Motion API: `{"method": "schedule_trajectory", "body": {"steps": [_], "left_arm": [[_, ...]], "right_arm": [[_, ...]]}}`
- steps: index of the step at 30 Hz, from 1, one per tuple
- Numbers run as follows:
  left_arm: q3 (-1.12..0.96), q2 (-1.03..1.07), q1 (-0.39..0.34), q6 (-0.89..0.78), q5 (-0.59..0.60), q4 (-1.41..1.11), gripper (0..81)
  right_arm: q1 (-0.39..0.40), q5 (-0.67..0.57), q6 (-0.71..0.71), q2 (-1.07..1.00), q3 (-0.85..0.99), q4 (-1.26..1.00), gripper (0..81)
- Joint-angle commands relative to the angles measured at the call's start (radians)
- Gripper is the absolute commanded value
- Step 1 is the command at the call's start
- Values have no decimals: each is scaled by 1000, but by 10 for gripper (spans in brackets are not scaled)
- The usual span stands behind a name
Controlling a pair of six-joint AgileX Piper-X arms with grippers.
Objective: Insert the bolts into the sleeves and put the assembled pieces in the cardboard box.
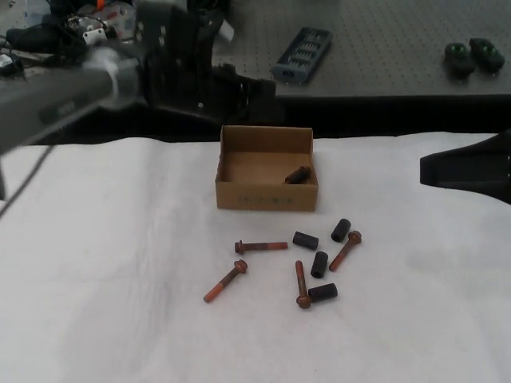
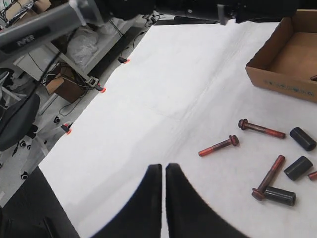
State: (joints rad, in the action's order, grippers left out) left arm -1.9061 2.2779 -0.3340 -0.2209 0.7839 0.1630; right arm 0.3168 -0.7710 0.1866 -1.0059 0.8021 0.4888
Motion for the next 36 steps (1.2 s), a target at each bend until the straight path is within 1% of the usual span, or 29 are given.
{"method": "schedule_trajectory", "body": {"steps": [1, 4, 7, 9, 12, 15, 19, 21, 25, 28, 30, 33, 36], "left_arm": [[-12, -140, -1, 262, 2, 425, 7], [3, -218, -1, 427, -43, 681, 7], [69, -297, -1, 527, -47, 850, 7], [143, -361, -1, 568, -47, 900, 7], [310, -491, -1, 569, -47, 875, 7], [483, -628, -1, 546, -84, 812, 7], [705, -823, -1, 478, -125, 711, 7], [806, -906, -1, 445, -125, 667, 7], [961, -1054, -1, 367, -127, 591, 7], [1042, -1134, -1, 321, -130, 555, 7], [1081, -1174, -1, 287, -156, 536, 7], [1100, -1204, -1, 239, -201, 512, 7], [1099, -1213, -1, 213, -203, 496, 7]], "right_arm": [[-6, -8, -9, 9, 2, 7, 29], [-6, -8, -9, 9, 2, 7, 29], [-6, -8, -9, 9, 2, 11, 29], [-6, -8, -7, 9, 2, 33, 29], [-6, 12, -7, 9, 2, 110, 29], [-6, 25, -7, 9, 2, 201, 29], [-6, 84, -7, 9, 2, 311, 29], [-6, 113, -7, 9, 2, 347, 29], [-6, 128, -7, 9, 2, 369, 29], [-6, 128, -7, 9, 2, 373, 29], [-6, 134, 4, 9, 2, 373, 29], [-6, 139, 23, 6, 2, 373, 29], [-4, 161, 28, -7, 2, 372, 29]]}}
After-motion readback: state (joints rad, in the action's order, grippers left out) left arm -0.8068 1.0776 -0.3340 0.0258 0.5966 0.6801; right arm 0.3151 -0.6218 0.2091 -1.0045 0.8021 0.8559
